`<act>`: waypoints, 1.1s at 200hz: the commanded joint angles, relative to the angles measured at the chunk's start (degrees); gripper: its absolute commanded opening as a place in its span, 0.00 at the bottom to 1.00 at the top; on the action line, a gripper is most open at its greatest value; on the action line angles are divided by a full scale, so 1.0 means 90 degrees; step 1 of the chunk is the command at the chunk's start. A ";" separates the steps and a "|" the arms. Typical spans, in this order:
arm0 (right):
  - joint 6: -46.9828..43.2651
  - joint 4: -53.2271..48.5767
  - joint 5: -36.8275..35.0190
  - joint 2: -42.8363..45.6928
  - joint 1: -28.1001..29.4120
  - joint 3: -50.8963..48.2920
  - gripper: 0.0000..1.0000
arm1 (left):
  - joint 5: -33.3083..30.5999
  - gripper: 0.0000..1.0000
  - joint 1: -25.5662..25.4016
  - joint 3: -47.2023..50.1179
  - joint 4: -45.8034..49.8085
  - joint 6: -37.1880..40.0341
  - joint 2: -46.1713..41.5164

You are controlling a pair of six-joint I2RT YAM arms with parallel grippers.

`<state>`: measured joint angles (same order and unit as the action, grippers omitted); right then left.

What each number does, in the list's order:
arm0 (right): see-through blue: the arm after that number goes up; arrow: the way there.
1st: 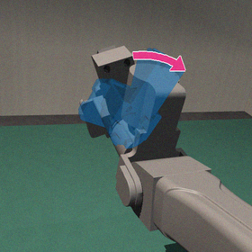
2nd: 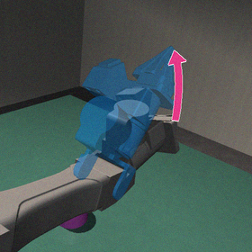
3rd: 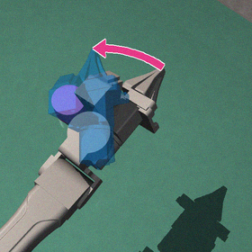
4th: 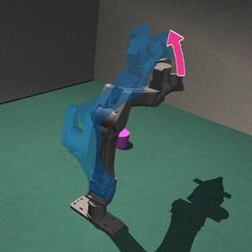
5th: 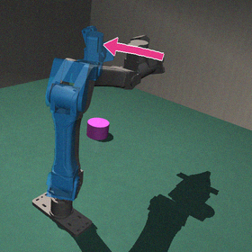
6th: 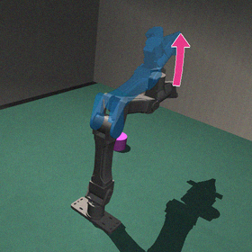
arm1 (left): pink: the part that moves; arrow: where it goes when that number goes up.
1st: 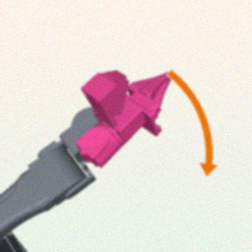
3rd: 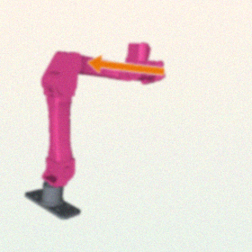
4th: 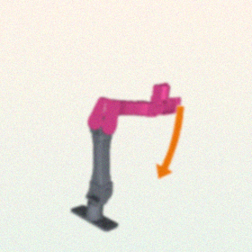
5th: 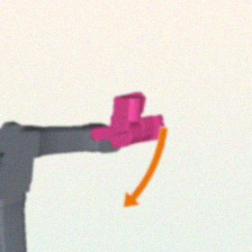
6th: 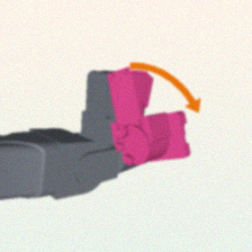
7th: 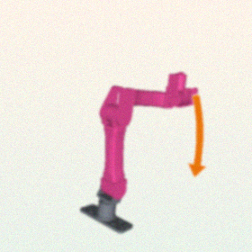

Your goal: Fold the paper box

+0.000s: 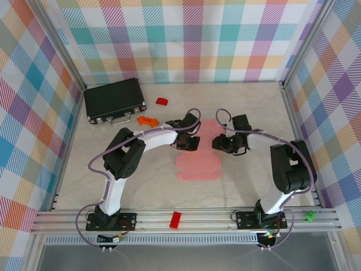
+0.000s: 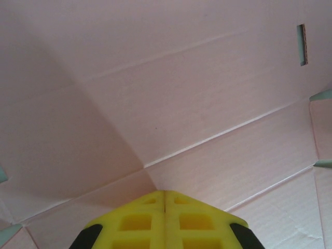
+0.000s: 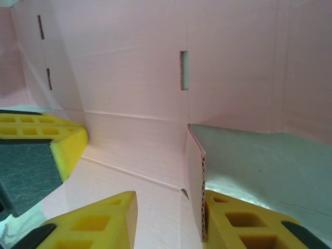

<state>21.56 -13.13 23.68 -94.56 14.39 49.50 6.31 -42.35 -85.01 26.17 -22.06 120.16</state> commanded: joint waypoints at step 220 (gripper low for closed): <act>-0.0433 -0.0972 -0.1075 0.0582 0.0349 0.1029 0.36 | -0.0928 0.06 -0.0010 -0.1052 0.1204 0.0875 0.0218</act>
<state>20.12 -17.41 17.78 -90.78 17.98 54.92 0.34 -42.35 -89.95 31.59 -17.47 121.89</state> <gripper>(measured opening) 0.362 0.048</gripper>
